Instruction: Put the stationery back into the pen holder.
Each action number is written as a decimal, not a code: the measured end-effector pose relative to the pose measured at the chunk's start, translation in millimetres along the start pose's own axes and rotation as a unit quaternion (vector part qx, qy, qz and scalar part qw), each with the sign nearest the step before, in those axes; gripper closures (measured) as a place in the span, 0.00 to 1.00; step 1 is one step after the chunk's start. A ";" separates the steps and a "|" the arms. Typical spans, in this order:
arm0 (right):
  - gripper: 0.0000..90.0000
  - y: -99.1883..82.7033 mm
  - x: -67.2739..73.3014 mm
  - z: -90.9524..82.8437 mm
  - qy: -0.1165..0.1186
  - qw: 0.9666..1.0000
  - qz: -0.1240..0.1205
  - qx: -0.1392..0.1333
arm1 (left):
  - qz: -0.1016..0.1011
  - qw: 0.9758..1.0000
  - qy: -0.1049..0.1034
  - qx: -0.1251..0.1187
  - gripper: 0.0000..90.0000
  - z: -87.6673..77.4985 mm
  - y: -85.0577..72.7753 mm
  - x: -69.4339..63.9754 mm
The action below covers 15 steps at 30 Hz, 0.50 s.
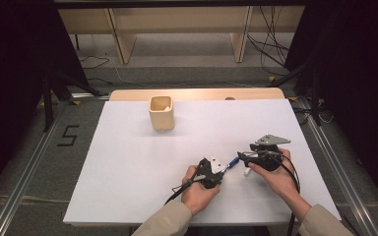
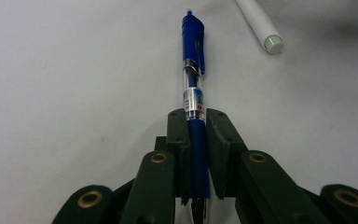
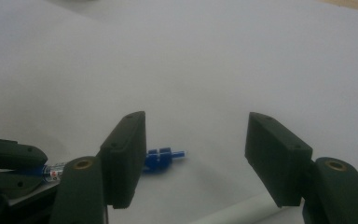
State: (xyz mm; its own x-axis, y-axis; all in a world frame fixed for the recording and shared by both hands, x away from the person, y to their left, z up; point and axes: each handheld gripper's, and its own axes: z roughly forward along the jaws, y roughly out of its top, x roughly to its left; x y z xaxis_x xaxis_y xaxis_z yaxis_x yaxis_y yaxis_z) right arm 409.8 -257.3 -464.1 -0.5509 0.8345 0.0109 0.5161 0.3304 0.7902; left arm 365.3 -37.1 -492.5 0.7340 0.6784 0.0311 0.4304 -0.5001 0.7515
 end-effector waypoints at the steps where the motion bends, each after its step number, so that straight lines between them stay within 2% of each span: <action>1: 0.43 0.1 -0.2 -0.3 0.000 1.000 0.001 0.000 | -0.003 1.000 -0.001 -0.002 0.89 -0.5 0.1 0.5; 5: 0.41 0.6 -0.3 -1.2 0.001 1.000 0.008 -0.002 | -0.004 1.000 0.001 -0.010 0.89 -4.2 -0.3 2.4; 9: 0.37 2.2 -0.5 -3.6 0.014 0.999 0.023 -0.018 | -0.011 0.999 0.008 -0.033 0.89 -11.8 -1.1 5.7; 12: 0.34 4.1 2.3 -5.9 0.039 0.998 0.034 -0.031 | -0.021 0.998 0.013 -0.054 0.89 -20.8 -1.5 9.2; 15: 0.32 6.8 9.3 -5.9 0.067 0.996 0.049 -0.040 | -0.023 0.996 0.025 -0.077 0.89 -32.8 -2.1 13.2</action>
State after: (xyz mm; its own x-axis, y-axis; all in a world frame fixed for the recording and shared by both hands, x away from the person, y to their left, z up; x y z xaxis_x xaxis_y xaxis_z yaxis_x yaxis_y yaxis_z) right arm 404.4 -249.9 -454.9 -0.5859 0.7931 0.1666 0.5205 0.2107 0.8274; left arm 356.7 -9.4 -472.1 0.6869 0.7264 0.0234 0.3746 -0.3814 0.8451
